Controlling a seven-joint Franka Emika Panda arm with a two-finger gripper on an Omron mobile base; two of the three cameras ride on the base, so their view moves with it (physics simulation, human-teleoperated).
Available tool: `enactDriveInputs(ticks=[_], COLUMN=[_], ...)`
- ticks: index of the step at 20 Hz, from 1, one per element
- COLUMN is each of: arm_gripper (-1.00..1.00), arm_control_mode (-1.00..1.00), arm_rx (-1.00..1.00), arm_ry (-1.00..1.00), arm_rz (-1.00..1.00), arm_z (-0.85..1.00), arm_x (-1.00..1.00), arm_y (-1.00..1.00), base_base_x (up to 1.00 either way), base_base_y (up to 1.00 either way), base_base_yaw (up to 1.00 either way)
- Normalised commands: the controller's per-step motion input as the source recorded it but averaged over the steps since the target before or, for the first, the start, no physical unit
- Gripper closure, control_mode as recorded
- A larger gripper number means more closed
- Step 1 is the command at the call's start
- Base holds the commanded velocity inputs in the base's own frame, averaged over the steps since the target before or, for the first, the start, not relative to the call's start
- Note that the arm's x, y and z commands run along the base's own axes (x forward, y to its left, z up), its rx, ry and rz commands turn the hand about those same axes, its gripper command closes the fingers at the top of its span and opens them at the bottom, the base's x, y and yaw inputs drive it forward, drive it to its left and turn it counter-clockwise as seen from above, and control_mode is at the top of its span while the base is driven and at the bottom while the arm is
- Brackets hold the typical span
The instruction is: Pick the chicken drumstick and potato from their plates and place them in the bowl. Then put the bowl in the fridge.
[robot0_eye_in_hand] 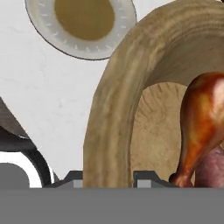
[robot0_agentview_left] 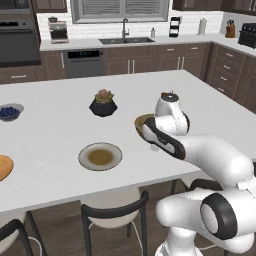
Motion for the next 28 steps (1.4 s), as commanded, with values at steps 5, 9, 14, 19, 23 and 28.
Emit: enactDriveInputs(ticks=[5, 9, 14, 19, 23, 28], arm_gripper=[1.0, 1.0, 1.0, 1.0, 1.0, 1.0], arm_control_mode=[-1.0, -1.0, -1.0, -1.0, -1.0, -1.0], arm_rx=[-0.05, -0.21, -0.16, 0.07, 0.09, 0.0], arm_ry=[-0.01, -0.03, 0.01, -0.04, -0.16, -0.42], arm_rz=[0.69, 0.6, 0.17, -0.36, -0.22, 0.02], arm_z=[0.56, 0.58, 0.05, 0.0, 0.22, 0.34], arm_x=[-0.52, -0.46, -0.61, -0.69, -0.75, -0.98], arm_y=[-0.16, 0.0, -0.04, -0.17, -0.2, -0.22], base_base_x=[0.0, 0.0, 0.0, 0.0, 0.0, 0.0], base_base_y=[0.0, 0.0, 0.0, 0.0, 0.0, 0.0], base_base_yaw=[0.0, 0.0, 0.0, 0.0, 0.0, 0.0])
